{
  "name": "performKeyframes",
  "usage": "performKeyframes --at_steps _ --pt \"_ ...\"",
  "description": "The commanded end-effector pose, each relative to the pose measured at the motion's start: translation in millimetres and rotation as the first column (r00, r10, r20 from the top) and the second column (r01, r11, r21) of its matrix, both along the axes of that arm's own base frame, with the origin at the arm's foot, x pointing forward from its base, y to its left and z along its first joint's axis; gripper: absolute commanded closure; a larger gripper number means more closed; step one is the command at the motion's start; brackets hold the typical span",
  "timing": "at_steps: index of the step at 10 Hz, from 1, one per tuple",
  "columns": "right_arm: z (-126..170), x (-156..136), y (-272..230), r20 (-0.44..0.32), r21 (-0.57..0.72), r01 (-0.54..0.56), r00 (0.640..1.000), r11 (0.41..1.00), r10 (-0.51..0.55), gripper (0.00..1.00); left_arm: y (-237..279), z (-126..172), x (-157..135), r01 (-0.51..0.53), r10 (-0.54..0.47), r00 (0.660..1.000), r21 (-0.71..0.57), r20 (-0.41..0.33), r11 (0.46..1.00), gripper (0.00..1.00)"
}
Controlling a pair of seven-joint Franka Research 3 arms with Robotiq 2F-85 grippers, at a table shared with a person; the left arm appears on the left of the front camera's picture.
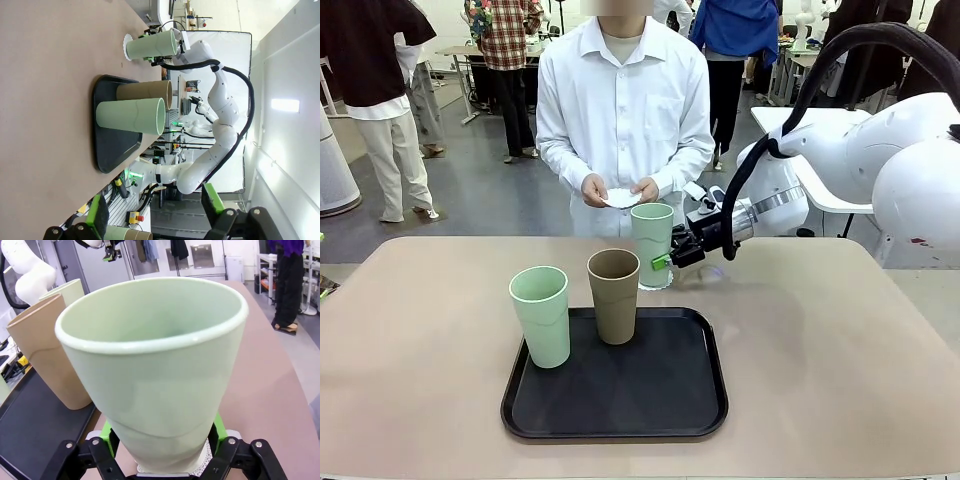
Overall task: Place coasters on the table and set cups on them.
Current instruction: Pick up one Reusable plastic cup and place it on a coaster set by the human.
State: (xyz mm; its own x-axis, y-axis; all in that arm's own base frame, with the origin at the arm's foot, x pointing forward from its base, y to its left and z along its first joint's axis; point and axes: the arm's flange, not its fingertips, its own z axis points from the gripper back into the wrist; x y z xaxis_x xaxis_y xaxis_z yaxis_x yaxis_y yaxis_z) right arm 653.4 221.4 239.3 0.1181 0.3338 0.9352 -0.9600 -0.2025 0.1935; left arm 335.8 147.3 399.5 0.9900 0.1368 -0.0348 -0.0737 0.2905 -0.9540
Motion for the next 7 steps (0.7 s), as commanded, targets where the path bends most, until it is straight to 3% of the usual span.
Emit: performKeyframes --at_steps 1,7 --pt "-3.5 3.0 2.3 -0.025 -0.029 -0.021 0.999 0.999 0.02 0.0 0.8 1.8 -0.5 -0.005 0.005 1.0 -0.013 0.008 1.0 0.0" --pt "-3.5 4.4 2.3 -0.035 -0.037 -0.029 0.999 0.999 0.028 0.0 0.8 1.8 -0.5 -0.005 0.005 1.0 -0.013 0.008 1.0 0.0"
